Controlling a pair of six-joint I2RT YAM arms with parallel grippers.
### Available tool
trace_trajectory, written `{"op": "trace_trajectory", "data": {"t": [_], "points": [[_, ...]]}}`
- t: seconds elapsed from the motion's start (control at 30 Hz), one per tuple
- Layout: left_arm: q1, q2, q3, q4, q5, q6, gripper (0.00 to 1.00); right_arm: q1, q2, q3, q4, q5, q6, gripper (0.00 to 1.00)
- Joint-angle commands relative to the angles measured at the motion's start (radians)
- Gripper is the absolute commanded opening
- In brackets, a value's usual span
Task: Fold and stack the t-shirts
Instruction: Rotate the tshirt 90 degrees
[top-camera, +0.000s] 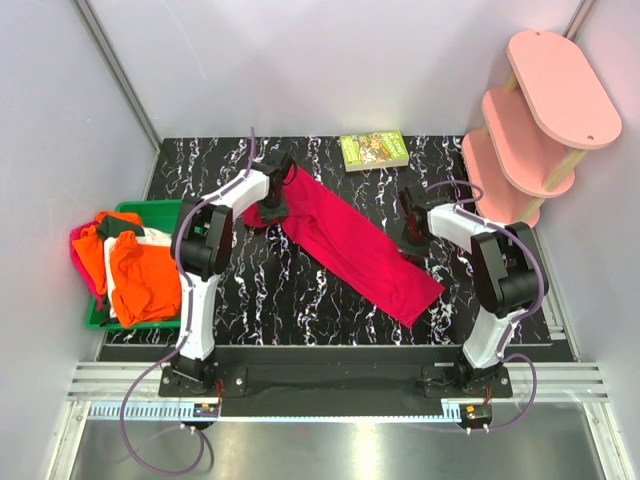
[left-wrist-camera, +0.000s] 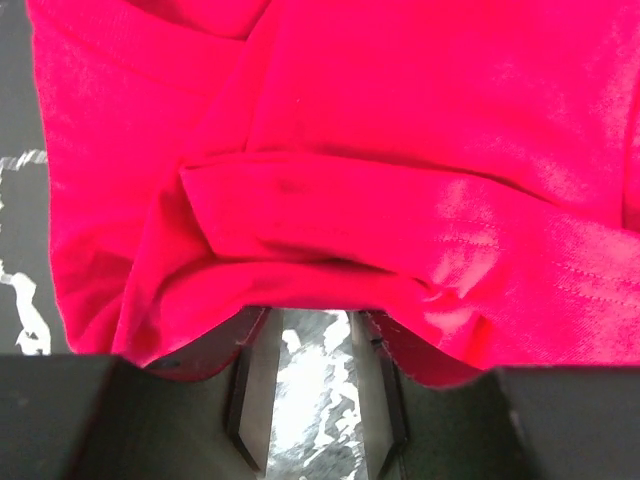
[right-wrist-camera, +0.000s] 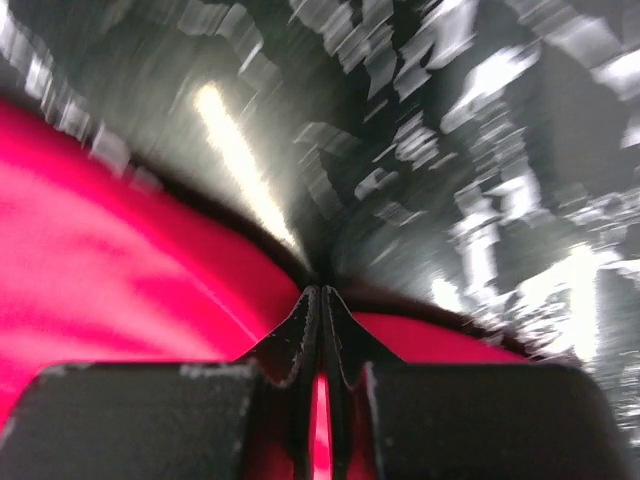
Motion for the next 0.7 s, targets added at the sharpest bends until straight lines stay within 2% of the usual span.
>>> {"op": "trace_trajectory", "data": {"t": [0.0,0.27,0.4,0.67], "points": [[-0.013,0.149,0.084,-0.084,0.063,0.038,0.35,0.052,0.024,-0.063,-0.027,-0.231,-0.025,0.08],[-0.040,0.229,0.314,-0.182,0.058,0.072,0.36,0.133,0.017,-0.070,0.001,-0.467,-0.029,0.10],[-0.042,0.275,0.454,-0.228,0.086,0.086,0.36,0.192,-0.014,-0.060,0.010,-0.517,-0.020,0.11],[-0.057,0.312,0.580,-0.233,0.158,0.095,0.38,0.274,-0.029,-0.041,0.045,-0.589,-0.045,0.11]]}}
